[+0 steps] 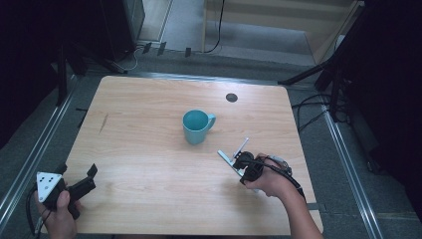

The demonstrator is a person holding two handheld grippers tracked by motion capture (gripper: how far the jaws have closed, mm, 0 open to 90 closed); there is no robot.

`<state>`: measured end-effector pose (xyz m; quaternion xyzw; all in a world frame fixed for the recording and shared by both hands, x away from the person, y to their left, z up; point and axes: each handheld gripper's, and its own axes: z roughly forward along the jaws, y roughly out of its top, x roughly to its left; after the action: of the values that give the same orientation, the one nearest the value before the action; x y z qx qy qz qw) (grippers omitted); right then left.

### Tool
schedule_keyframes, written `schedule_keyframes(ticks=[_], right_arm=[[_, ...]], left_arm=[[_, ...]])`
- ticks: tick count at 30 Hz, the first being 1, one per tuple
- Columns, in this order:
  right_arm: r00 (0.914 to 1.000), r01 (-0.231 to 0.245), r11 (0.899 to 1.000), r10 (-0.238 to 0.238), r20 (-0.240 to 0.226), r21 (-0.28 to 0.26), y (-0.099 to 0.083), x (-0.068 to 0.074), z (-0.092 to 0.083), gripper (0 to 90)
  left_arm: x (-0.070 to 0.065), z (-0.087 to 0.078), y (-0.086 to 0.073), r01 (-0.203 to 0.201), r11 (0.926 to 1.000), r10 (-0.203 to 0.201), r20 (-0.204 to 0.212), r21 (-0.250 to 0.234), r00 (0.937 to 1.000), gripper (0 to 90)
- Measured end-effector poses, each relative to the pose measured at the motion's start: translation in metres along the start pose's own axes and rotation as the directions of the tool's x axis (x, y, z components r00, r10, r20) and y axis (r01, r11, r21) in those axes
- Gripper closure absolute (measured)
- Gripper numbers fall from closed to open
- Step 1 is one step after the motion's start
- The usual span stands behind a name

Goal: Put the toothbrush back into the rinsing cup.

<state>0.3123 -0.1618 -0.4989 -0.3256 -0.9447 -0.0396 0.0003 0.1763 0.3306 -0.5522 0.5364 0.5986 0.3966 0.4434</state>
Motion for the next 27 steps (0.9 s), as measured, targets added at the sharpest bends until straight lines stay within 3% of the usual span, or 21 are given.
schedule_keyframes(ticks=[13,27], right_arm=[[0.9995,-0.032,0.999,0.032,-0.007,0.008,0.000,-0.013,0.006,90.0],[0.9973,-0.062,0.998,0.062,0.040,-0.002,0.003,-0.038,0.005,90.0]], left_arm=[[0.000,0.000,0.000,0.005,1.0000,-0.005,0.002,0.000,1.0000,6.0],[0.000,0.000,0.000,-0.005,1.0000,0.005,0.003,0.001,1.0000,6.0]])
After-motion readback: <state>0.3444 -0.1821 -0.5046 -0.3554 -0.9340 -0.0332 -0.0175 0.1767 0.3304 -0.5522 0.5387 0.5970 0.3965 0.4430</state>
